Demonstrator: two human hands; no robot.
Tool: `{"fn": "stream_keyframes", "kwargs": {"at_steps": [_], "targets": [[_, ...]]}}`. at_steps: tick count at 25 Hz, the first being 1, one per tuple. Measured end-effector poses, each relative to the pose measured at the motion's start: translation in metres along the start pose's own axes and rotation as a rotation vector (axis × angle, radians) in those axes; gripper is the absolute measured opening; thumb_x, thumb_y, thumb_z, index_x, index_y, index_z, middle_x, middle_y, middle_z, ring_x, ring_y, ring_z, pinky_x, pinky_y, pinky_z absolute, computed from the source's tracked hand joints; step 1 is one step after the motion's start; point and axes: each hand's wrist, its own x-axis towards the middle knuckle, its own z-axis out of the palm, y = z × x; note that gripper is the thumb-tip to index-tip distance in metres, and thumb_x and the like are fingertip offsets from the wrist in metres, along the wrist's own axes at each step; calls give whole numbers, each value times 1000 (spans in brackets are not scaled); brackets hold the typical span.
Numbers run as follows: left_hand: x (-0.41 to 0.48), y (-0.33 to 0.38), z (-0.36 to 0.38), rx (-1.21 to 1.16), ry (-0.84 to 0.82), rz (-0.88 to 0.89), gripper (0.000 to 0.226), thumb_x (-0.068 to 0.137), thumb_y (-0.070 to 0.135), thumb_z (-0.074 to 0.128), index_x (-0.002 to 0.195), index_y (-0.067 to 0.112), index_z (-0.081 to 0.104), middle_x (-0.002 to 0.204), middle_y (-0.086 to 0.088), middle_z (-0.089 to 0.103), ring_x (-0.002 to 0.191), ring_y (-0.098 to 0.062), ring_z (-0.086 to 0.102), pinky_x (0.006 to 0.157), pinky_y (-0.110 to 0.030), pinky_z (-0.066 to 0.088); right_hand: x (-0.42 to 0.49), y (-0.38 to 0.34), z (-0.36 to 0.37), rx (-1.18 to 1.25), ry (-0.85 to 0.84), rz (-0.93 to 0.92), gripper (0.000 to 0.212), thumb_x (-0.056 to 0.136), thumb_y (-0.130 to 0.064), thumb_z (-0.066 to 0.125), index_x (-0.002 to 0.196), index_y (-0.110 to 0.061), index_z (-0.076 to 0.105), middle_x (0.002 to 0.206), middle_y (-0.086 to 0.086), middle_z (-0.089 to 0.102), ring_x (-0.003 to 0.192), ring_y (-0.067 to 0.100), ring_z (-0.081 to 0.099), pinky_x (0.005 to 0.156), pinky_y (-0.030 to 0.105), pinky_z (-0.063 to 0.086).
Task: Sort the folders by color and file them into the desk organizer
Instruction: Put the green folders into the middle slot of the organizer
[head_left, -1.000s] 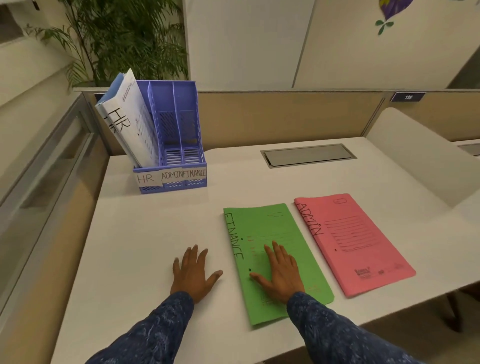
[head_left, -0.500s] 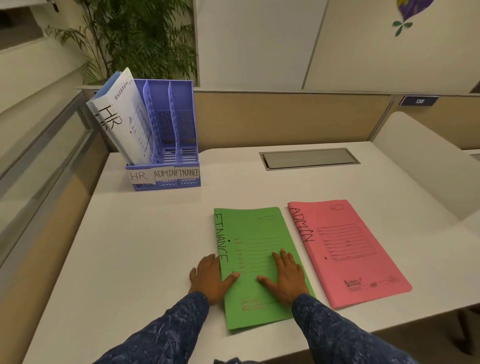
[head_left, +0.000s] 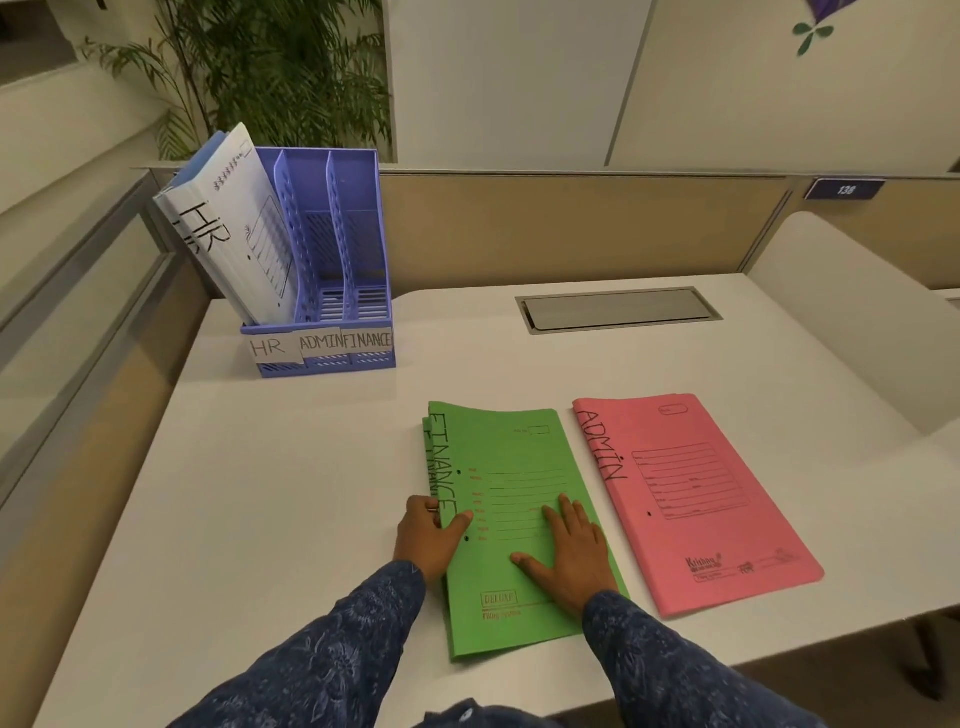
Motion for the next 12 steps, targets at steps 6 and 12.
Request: {"fn": "stream_keyframes", "kwargs": {"at_steps": [6, 12], "targets": [[4, 11, 6, -155, -109, -17, 46, 93, 14, 62, 135, 14, 42, 123, -8, 63, 103, -24, 64, 91, -39, 55, -1, -5, -8, 98, 99, 2, 97, 76, -87, 32, 150, -25, 28, 162, 4, 19, 150, 20, 15, 123, 41, 7], [7, 14, -12, -246, -110, 72, 35, 97, 5, 52, 127, 21, 43, 122, -7, 63, 105, -24, 66, 89, -43, 57, 16, -16, -38, 282, 210, 32, 103, 74, -85, 43, 151, -22, 23, 163, 5, 15, 149, 22, 17, 122, 43, 14]]}}
